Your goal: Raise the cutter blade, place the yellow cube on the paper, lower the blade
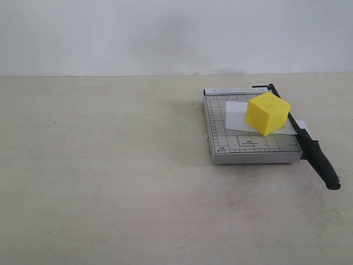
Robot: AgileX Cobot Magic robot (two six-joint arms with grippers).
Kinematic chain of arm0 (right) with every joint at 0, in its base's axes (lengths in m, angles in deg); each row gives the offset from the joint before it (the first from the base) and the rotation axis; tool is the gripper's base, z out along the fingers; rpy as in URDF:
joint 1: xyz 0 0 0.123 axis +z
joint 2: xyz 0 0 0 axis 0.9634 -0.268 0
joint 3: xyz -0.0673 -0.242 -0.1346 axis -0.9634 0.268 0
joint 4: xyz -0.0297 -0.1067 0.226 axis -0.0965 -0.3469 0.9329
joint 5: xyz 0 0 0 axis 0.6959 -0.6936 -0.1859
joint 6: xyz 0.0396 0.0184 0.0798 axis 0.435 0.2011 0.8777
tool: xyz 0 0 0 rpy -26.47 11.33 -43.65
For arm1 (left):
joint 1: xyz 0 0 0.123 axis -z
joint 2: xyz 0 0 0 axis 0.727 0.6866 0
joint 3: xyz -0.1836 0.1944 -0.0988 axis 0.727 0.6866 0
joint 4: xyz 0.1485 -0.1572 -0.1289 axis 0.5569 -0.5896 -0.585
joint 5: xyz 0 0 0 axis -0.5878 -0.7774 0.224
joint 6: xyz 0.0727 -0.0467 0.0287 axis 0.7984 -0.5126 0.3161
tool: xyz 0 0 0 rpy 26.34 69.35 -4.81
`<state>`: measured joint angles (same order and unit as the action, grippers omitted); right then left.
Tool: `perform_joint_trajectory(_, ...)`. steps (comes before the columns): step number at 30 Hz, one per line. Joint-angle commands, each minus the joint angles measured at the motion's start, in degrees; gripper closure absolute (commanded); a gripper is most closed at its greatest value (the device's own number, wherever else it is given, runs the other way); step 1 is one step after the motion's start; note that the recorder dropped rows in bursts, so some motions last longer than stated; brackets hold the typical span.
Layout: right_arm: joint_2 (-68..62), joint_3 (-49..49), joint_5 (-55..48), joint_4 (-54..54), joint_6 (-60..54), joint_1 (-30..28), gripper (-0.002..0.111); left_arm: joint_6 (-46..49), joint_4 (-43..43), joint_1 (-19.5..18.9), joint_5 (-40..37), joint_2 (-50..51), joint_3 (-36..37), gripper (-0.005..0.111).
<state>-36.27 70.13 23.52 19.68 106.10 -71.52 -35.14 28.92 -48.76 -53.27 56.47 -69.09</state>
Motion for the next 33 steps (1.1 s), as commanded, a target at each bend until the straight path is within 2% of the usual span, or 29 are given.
perform_joint_trajectory(1,0.3,0.0,-0.3,1.6,-0.1,-0.1,0.108,-0.4,-0.4,-0.1,0.8,-0.1,0.2,0.102)
perform_joint_trajectory(18,0.3,0.0,-0.3,1.6,0.1,-0.1,0.108,-0.4,-0.4,0.2,0.6,-0.9,0.2,0.102)
perform_joint_trajectory(25,0.3,0.0,-0.3,1.6,0.1,-0.1,0.108,-0.4,-0.4,0.8,0.3,-18.5,0.2,0.102)
perform_joint_trajectory(28,0.3,0.0,-0.3,1.6,0.1,-0.1,0.108,-0.4,0.2,0.7,-6.1,-27.5,0.2,0.102)
perform_joint_trajectory(33,0.3,0.0,-0.3,1.7,0.1,-0.1,0.108,-0.4,-1.9,1.1,-19.8,-28.4,0.2,0.102)
